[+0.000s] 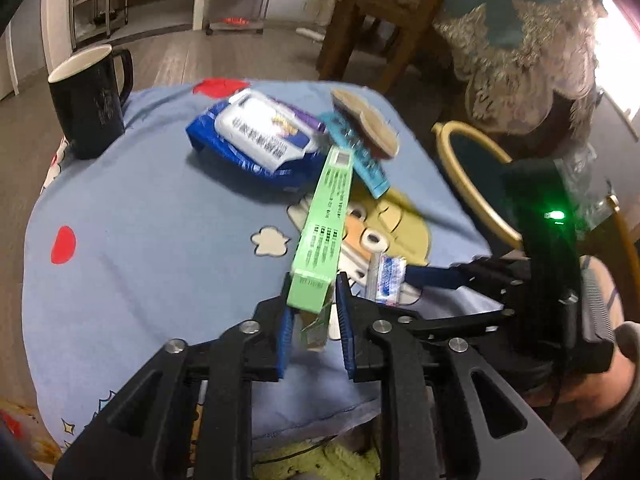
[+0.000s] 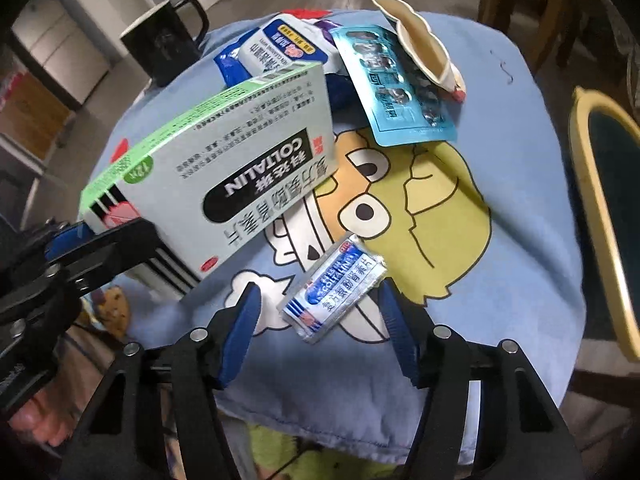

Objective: Collect trash
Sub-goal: 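Grasp the green medicine box with the left gripper while the right grasps the small white packet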

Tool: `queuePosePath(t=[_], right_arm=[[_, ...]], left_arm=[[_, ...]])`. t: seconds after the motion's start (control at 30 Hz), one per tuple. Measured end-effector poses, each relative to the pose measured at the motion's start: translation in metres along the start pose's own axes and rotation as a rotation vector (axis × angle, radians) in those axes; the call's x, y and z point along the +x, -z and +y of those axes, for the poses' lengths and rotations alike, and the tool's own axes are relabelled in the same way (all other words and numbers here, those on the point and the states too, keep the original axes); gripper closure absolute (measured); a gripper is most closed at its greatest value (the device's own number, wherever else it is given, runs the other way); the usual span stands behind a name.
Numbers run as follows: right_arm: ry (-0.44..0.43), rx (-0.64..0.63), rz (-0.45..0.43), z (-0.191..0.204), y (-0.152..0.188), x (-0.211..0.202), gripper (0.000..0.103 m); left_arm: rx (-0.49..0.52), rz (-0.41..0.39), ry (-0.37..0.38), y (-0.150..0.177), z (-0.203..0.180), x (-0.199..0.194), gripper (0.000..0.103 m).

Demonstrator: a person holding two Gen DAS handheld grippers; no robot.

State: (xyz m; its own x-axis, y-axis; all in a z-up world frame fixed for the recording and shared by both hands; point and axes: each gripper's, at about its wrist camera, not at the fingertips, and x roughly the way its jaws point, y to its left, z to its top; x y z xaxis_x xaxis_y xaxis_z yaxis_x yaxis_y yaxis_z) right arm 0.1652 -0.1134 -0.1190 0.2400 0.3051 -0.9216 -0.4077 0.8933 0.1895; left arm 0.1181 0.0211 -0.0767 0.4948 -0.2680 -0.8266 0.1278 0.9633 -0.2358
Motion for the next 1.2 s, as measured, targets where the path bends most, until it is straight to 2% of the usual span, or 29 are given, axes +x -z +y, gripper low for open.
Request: queuePosePath(t=[0.03,0.17,0.27,0.33,0.7,0.77,0.87,1.13,1.2], right_arm=[[0.01,-0.011,-0.005,0.001,0.0,0.0,0.044],[0.05,-0.037,-0.032,-0.004,0.004,-0.001,0.069],[0.029,-0.025,-0.042,-0.016,0.005,-0.004,0.078],[0.022,-0.016,-0.052,-0.021,0.007,-0.007,0.08],[-0.03,0.071,-0.081,-0.059,0.021,-0.029,0.08],[-0.025,0.08,-0.082,-0.062,0.021,-0.03,0.069],[-0.029,0.094,-0.087,-0.065,0.021,-0.03,0.067],[-0.007,0.083,-0.09,-0.056,0.009,-0.021,0.067],[-0.001,0.077,-0.089,-0.056,0.009,-0.021,0.069]], left_arm=[[-0.005,0.01,-0.002,0.003,0.002,0.003,0.083],[-0.034,0.039,0.0,0.004,0.009,0.017,0.082],[-0.04,0.045,0.0,0.005,0.011,0.024,0.082],[-0.037,0.044,-0.002,0.006,0.011,0.026,0.082],[0.031,0.027,-0.026,0.011,-0.002,0.033,0.082],[0.044,0.016,-0.028,0.011,-0.004,0.032,0.077],[0.058,0.001,-0.032,0.01,-0.007,0.03,0.063],[0.073,-0.065,-0.04,0.006,-0.009,0.019,0.06],[0.071,-0.079,-0.039,0.006,-0.009,0.017,0.06]])
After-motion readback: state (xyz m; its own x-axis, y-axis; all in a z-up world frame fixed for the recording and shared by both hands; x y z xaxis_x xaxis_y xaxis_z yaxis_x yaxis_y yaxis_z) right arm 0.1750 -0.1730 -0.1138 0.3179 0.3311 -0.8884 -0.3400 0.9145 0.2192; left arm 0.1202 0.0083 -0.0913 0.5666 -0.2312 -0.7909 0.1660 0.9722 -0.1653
